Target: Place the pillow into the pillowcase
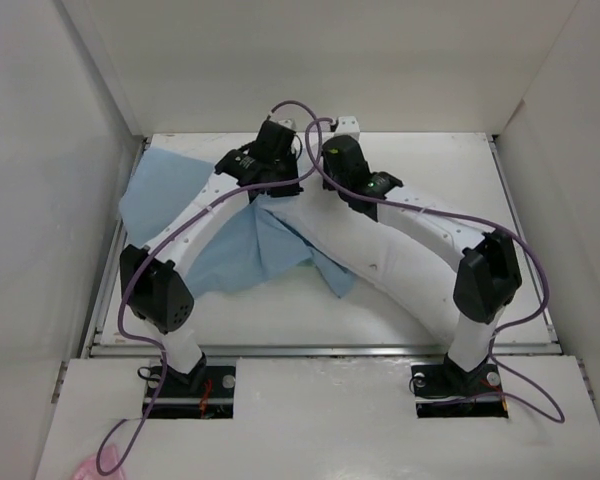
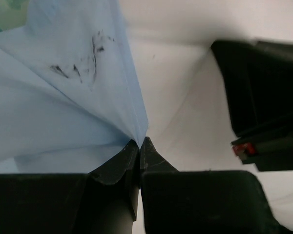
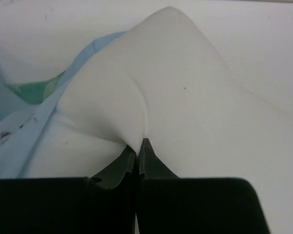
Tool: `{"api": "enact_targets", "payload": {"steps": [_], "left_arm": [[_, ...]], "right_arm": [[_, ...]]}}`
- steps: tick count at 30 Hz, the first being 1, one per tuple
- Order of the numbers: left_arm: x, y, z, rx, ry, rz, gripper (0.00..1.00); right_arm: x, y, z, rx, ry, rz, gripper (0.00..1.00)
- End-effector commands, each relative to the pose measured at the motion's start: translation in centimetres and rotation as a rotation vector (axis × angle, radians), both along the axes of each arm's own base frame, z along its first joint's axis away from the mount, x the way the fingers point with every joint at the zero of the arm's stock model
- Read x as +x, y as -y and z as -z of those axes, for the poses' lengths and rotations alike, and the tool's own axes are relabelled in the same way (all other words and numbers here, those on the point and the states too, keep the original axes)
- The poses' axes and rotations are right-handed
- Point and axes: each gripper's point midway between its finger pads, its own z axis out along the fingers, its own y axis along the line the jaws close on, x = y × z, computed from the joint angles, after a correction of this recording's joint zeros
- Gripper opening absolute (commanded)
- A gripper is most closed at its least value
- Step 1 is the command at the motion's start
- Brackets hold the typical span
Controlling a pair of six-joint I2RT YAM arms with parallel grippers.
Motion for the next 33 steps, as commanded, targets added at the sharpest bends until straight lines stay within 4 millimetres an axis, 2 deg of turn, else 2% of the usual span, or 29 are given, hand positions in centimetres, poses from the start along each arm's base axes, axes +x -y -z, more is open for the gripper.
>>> {"api": "enact_targets", "payload": {"steps": [1, 2, 3, 5, 6, 9, 11, 13, 15, 16, 17, 18, 19, 20, 21, 22, 23, 24, 25, 26, 27, 28, 29, 30, 32, 33], "left_arm": [[-2.0, 0.5, -2.7, -0.015, 0.020, 0.028, 0.00], [-2.0, 0.7, -3.1, -0.025, 0.024, 0.034, 0.00], [-1.9, 1.6, -4.7, -0.067, 0.044, 0.060, 0.00], [-1.8, 2.4, -7.1, -0.082, 0.105, 0.075, 0.00], [-0.9, 1.8, -9.3, -0.074, 0.175, 0.039, 0.00], [-0.8, 1.7, -11.5, -0.080, 0.228, 0.030, 0.00], [-0.3, 0.7, -11.8, -0.072, 0.234, -0.001, 0.00], [-0.8, -0.2, -12.1, -0.059, 0.242, -0.021, 0.00], [-1.0, -1.8, -12.2, -0.049, 0.244, -0.050, 0.00], [-1.1, -2.3, -11.4, -0.036, 0.226, -0.059, 0.00], [-1.1, -2.4, -11.3, -0.040, 0.231, -0.059, 0.00], [-0.7, -2.6, -11.1, -0.045, 0.231, -0.066, 0.00], [-0.1, -2.4, -11.5, -0.069, 0.250, -0.063, 0.00], [0.0, -1.4, -11.4, -0.094, 0.247, -0.019, 0.00], [0.9, -0.4, -10.5, -0.100, 0.232, -0.003, 0.00], [1.7, 0.5, -10.7, -0.124, 0.244, 0.015, 0.00], [2.8, 1.9, -10.5, -0.143, 0.238, 0.040, 0.00], [2.8, 2.1, -12.0, -0.165, 0.266, 0.048, 0.00], [3.8, 2.7, -10.8, -0.154, 0.246, 0.048, 0.00], [4.5, 3.2, -11.4, -0.170, 0.274, 0.048, 0.00], [5.2, 2.9, -11.8, -0.175, 0.285, 0.038, 0.00], [5.5, 3.2, -11.6, -0.182, 0.278, 0.030, 0.00], [6.4, 2.5, -11.0, -0.180, 0.267, 0.017, 0.00], [6.3, 2.7, -11.0, -0.187, 0.262, 0.028, 0.00], [6.1, 2.2, -11.3, -0.195, 0.262, 0.029, 0.00], [6.0, 2.1, -11.4, -0.199, 0.270, 0.029, 0.00]], "right_arm": [[3.5, 2.4, -9.0, 0.127, 0.214, 0.227, 0.00], [3.7, 2.2, -8.8, 0.121, 0.207, 0.227, 0.00], [3.8, 2.2, -9.2, 0.127, 0.214, 0.227, 0.00], [3.9, 2.1, -8.3, 0.110, 0.196, 0.227, 0.00], [4.0, 2.0, -7.1, 0.093, 0.179, 0.226, 0.00], [3.3, 3.7, -4.0, 0.040, 0.103, 0.282, 0.00], [3.6, 5.7, -2.4, 0.032, 0.067, 0.360, 0.00], [3.9, 7.5, -0.1, 0.000, 0.000, 0.408, 0.00], [4.4, 10.0, 0.2, -0.003, -0.026, 0.463, 0.00], [4.4, 10.4, -0.1, 0.011, -0.022, 0.464, 0.00], [4.4, 10.3, -0.7, 0.025, -0.006, 0.450, 0.00], [4.4, 10.0, -1.4, 0.034, 0.015, 0.419, 0.00], [3.7, 8.2, -0.8, 0.039, 0.008, 0.329, 0.00], [3.7, 6.9, -3.7, 0.071, 0.095, 0.256, 0.00], [3.2, 5.4, -4.5, 0.080, 0.124, 0.186, 0.00], [1.9, 2.3, -4.4, 0.093, 0.125, 0.059, 0.00], [1.4, 0.5, -6.1, 0.084, 0.181, -0.040, 0.00], [0.7, -1.1, -6.3, 0.088, 0.184, -0.106, 0.00], [-1.0, -3.4, -6.7, 0.093, 0.187, -0.200, 0.00], [-1.9, -4.5, -6.0, 0.068, 0.177, -0.256, 0.00], [-3.1, -4.7, -6.7, 0.064, 0.185, -0.287, 0.00], [-4.0, -5.0, -6.4, 0.054, 0.182, -0.319, 0.00], [-5.3, -5.5, -5.0, 0.059, 0.144, -0.386, 0.00], [-6.2, -5.5, -5.4, 0.075, 0.145, -0.420, 0.00], [-7.1, -6.0, -3.7, 0.083, 0.100, -0.466, 0.23], [-7.2, -5.8, -3.1, 0.064, 0.096, -0.472, 0.31]]}}
